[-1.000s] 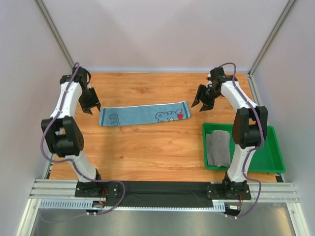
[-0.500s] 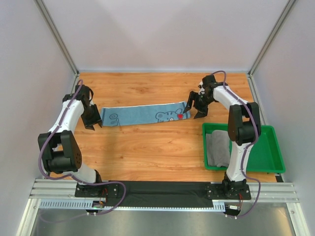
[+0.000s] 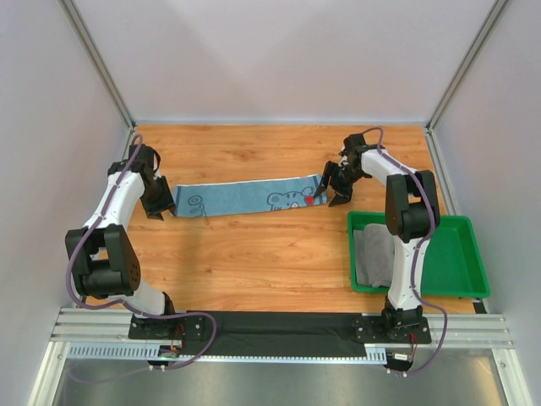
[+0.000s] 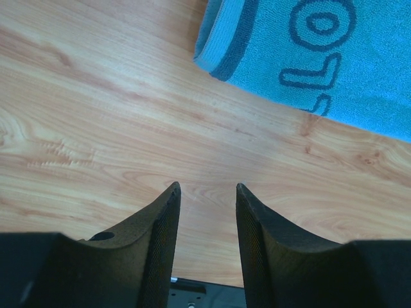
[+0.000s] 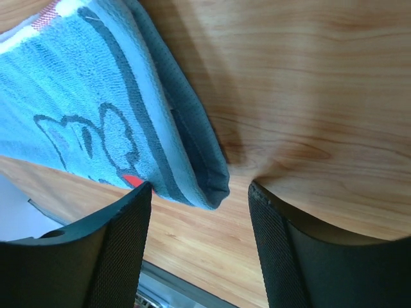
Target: Roll the towels
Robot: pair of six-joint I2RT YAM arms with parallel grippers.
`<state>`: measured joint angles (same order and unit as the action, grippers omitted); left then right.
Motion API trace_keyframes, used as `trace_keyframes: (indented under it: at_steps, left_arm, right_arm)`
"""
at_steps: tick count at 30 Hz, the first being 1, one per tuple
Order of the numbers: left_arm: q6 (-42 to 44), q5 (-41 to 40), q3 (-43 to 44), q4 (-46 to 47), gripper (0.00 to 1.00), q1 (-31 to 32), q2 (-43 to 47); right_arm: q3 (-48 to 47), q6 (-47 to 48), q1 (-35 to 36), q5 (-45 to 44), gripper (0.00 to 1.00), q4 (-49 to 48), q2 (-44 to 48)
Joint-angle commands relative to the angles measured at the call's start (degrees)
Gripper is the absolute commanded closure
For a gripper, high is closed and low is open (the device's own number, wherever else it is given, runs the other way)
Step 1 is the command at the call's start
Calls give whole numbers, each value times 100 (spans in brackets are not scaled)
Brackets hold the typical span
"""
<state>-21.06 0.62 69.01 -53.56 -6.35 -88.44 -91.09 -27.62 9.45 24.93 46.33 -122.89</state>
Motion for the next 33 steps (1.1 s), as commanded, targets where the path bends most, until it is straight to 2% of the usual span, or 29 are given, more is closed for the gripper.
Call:
trace_keyframes:
  at_steps: [1, 6, 7, 9, 13, 24, 29, 33]
  left_arm:
    - [128, 17, 95, 109, 53, 20, 117]
    - [120, 8, 77, 109, 54, 20, 143]
    - [120, 8, 77, 109, 54, 20, 143]
    - [120, -1, 51, 109, 54, 37, 161]
    - [85, -27, -37, 21, 54, 151, 336]
    - [32, 491, -915, -251, 53, 433, 1882]
    - [-82, 921, -1284, -190, 53, 433, 2647]
    - [-197, 913, -1452, -182, 53, 433, 3008]
  right_arm:
    - [-146, -60, 39, -234, 39, -212, -235]
    - [-120, -60, 39, -278, 60, -255, -244]
    - [-102, -51, 39, -278, 73, -247, -235]
    - [-93, 19, 39, -348, 88, -238, -200]
    - [-199, 300, -13, -1103, 100, 131, -7]
    - [-409, 749, 135, -2702, 100, 913, 775]
    - [-848, 819, 697, -3064, 100, 1238, 890]
    - [-1384, 828, 1251, -3274, 100, 1458, 846]
